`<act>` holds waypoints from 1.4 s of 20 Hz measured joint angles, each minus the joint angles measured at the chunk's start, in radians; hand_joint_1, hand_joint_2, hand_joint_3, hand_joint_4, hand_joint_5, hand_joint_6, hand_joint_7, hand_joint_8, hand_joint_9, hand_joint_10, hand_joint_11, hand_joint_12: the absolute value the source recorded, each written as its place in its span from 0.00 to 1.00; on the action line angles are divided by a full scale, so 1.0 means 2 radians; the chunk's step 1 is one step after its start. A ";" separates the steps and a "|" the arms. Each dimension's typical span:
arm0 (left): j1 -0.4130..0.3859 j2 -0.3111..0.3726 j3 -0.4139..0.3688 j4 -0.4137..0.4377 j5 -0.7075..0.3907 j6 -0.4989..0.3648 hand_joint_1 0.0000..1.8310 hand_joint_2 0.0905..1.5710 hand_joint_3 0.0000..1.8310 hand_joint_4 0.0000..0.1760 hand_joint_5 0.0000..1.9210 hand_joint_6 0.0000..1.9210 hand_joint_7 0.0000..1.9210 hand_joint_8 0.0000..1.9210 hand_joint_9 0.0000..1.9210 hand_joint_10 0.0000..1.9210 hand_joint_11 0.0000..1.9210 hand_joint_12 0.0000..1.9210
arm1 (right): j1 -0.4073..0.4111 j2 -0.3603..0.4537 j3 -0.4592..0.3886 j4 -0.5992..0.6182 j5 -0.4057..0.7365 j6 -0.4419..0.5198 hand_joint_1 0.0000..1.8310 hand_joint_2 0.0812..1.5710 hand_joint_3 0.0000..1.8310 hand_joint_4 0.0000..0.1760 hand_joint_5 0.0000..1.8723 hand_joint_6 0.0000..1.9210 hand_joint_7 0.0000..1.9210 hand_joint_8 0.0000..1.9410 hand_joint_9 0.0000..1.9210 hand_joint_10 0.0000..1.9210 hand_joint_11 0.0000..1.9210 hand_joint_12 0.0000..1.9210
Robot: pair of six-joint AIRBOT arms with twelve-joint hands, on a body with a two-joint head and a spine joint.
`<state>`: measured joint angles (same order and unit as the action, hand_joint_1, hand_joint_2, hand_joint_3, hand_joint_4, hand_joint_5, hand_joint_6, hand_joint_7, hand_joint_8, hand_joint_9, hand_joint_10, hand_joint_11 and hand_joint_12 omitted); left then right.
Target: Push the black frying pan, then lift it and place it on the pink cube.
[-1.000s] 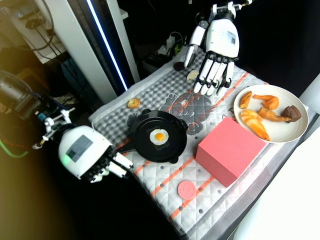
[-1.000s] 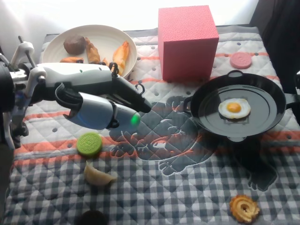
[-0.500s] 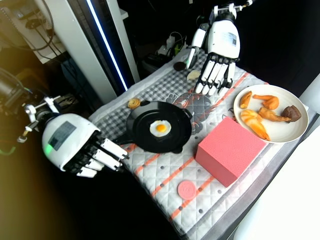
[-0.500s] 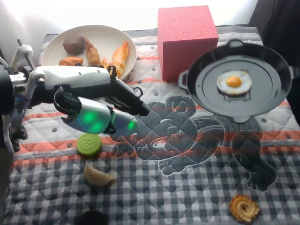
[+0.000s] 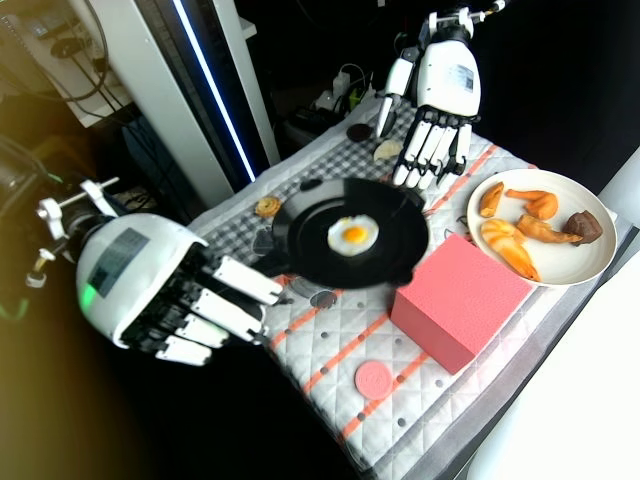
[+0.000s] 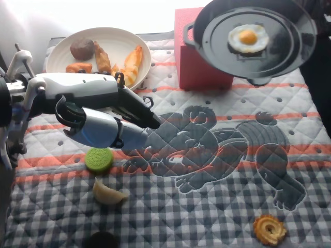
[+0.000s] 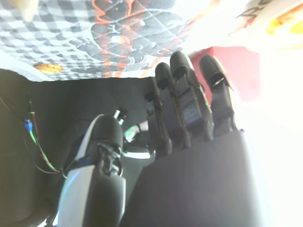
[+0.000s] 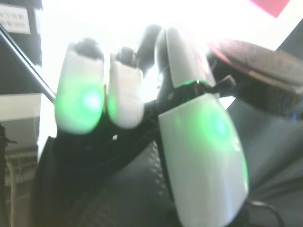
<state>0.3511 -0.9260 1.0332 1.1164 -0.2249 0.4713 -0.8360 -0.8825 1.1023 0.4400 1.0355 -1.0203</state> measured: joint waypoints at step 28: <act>0.000 -0.010 0.009 -0.003 -0.023 0.038 0.19 0.79 0.00 0.00 0.32 0.00 0.33 0.00 0.31 0.00 0.00 0.39 | 0.136 -0.153 0.203 0.025 -0.261 -0.026 0.57 0.86 0.04 0.00 0.25 0.88 0.32 0.90 0.37 1.00 0.44 1.00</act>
<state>0.3508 -0.9455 1.0508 1.1103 -0.2699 0.5480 -0.5636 -1.1881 1.5082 0.4904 0.5140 -1.0721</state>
